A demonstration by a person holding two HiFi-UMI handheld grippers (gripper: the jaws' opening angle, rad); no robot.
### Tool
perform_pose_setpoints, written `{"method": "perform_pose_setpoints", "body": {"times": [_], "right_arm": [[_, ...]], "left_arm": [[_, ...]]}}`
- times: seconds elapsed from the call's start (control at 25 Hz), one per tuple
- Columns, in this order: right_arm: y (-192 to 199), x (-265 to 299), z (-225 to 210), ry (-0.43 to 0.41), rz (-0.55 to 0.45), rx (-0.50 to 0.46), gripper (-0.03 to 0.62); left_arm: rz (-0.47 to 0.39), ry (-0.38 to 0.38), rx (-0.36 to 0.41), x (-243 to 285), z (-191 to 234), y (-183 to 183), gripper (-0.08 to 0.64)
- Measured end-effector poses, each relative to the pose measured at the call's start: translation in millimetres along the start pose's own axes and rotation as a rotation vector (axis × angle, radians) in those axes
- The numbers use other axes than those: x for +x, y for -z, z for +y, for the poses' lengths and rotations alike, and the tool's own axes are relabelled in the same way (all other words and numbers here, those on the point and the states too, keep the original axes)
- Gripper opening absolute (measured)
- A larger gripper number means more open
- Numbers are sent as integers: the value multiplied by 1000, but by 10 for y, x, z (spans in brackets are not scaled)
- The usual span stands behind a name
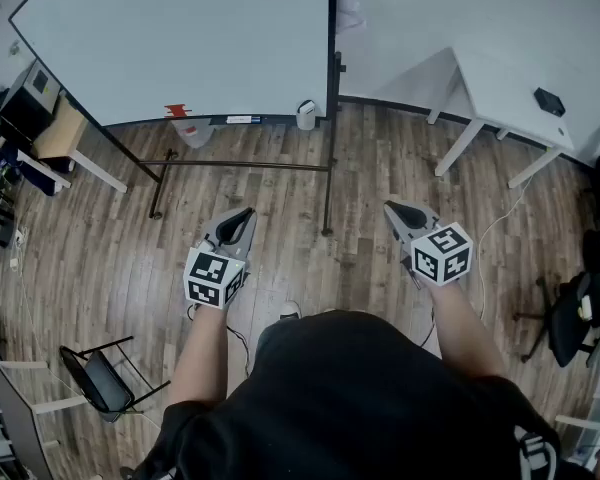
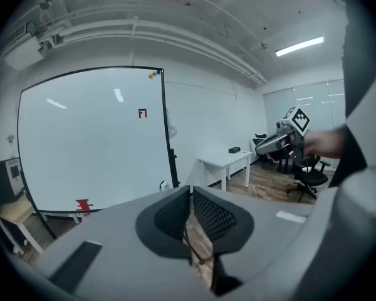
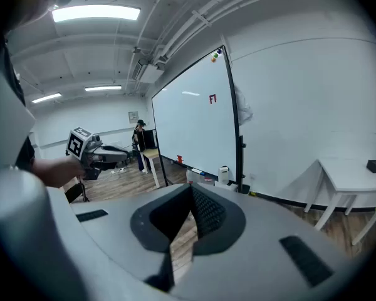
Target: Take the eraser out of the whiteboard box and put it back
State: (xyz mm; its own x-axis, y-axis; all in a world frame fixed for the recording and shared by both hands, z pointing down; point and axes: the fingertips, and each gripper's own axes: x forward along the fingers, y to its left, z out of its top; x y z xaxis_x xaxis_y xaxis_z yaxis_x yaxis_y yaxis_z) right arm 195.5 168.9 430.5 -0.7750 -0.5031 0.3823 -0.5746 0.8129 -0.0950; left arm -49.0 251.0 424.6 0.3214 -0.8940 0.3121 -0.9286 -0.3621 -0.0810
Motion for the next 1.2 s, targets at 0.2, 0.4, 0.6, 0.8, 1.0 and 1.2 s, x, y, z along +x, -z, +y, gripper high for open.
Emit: {"method": "perform_pose_setpoints", "body": {"times": [0.2, 0.4, 0.6, 0.8, 1.0, 1.2], "right_arm": [[39, -51, -34, 1, 1, 2, -3], [75, -84, -116, 9, 2, 15, -3], [70, -17, -156, 10, 10, 18, -3], [51, 150, -174, 4, 17, 15, -3], [17, 342, -225, 6, 31, 17, -3], [-44, 542, -308, 18, 40, 24, -3]], "left_arm": [[-4, 14, -3, 63, -96, -27, 15], [-2, 18, -12, 122, -143, -11, 15], [-2, 14, -23, 156, -88, 26, 15], [-1, 17, -29, 253, 36, 63, 15], [-1, 32, -32, 416, 197, 72, 14], [5, 53, -36, 617, 370, 87, 15]]}}
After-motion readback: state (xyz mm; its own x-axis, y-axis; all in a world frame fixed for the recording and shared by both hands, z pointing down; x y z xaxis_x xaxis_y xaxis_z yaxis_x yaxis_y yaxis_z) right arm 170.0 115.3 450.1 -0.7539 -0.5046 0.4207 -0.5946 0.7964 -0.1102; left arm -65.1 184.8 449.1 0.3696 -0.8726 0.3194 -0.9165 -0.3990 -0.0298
